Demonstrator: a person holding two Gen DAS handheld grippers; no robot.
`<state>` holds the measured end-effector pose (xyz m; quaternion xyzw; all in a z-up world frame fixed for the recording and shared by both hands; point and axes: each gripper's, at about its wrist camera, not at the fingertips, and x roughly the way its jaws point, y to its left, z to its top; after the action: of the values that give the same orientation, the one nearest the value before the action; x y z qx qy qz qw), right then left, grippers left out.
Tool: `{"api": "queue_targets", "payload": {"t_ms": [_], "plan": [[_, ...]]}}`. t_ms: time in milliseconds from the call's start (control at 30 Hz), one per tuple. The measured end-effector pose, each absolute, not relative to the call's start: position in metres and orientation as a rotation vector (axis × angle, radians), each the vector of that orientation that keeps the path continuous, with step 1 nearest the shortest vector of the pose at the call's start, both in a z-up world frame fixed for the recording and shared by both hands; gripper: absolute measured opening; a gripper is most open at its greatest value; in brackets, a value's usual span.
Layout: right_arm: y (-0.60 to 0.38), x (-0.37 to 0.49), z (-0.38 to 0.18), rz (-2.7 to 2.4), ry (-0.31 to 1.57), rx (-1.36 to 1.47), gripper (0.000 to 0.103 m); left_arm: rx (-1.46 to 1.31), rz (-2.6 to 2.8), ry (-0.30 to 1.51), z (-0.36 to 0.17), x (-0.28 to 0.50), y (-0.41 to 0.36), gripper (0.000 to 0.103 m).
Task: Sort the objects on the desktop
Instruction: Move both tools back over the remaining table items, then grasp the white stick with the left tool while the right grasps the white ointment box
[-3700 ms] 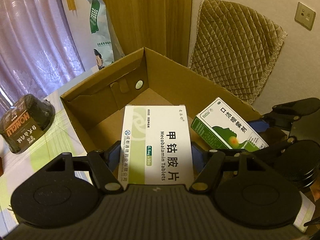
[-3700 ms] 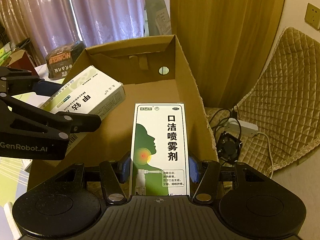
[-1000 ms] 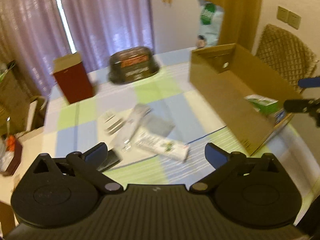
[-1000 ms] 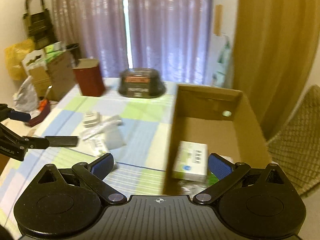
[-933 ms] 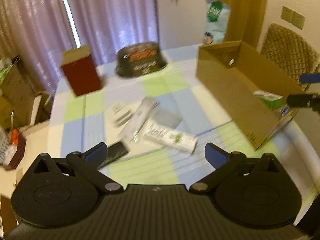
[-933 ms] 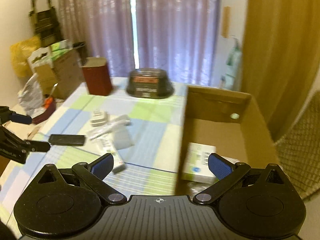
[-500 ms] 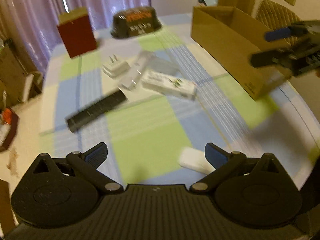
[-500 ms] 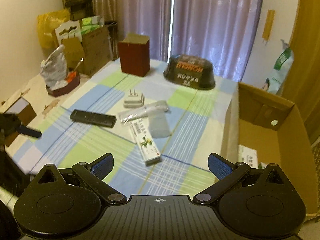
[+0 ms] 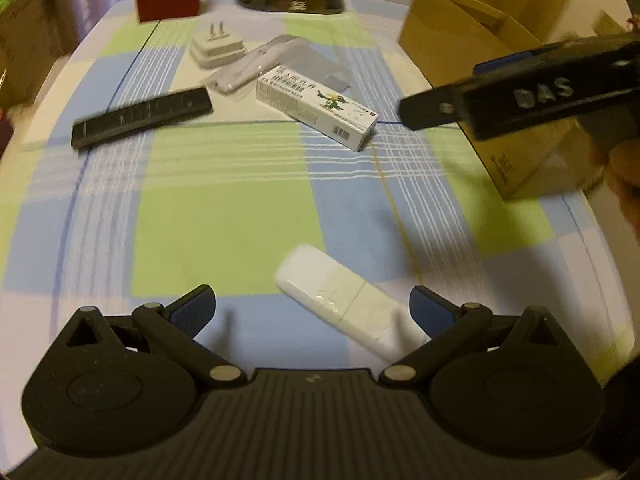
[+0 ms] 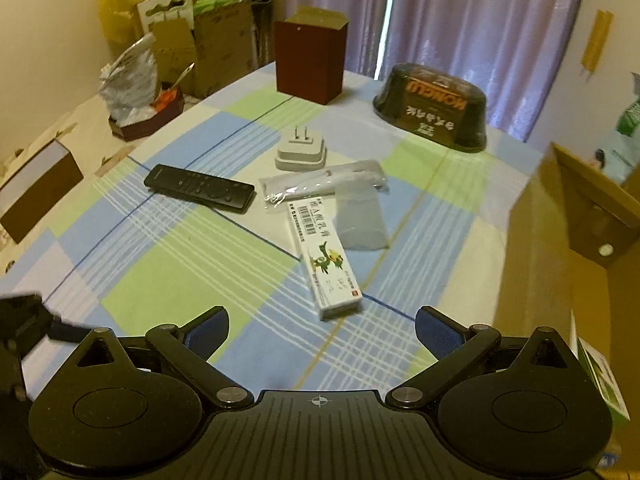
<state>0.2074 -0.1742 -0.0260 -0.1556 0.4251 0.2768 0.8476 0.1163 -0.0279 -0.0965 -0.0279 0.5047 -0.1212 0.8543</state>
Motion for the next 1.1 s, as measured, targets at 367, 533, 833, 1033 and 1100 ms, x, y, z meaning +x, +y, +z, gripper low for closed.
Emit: {"api": "queue_targets", "payload": {"t_ms": [367, 533, 833, 1033, 1100], "plan": [[-0.168, 0.236, -0.054, 0.617, 0.940, -0.342, 0.089, -0.076, -0.143, 1.039, -0.126, 0.112, -0.056, 0.083], [-0.167, 0.241, -0.065, 0.630, 0.957, -0.337, 0.089, -0.027, -0.145, 1.028, -0.126, 0.113, -0.055, 0.072], [-0.160, 0.252, -0.081, 0.631, 0.984, -0.304, 0.089, -0.007, -0.126, 1.028, -0.125, 0.134, -0.012, 0.063], [-0.151, 0.262, -0.092, 0.632, 0.997, -0.290, 0.081, 0.039, -0.178, 1.019, -0.124, 0.150, 0.007, 0.054], [-0.148, 0.265, -0.094, 0.630, 0.991, -0.295, 0.080, 0.047, -0.201, 1.013, -0.123, 0.155, 0.010, 0.050]]}}
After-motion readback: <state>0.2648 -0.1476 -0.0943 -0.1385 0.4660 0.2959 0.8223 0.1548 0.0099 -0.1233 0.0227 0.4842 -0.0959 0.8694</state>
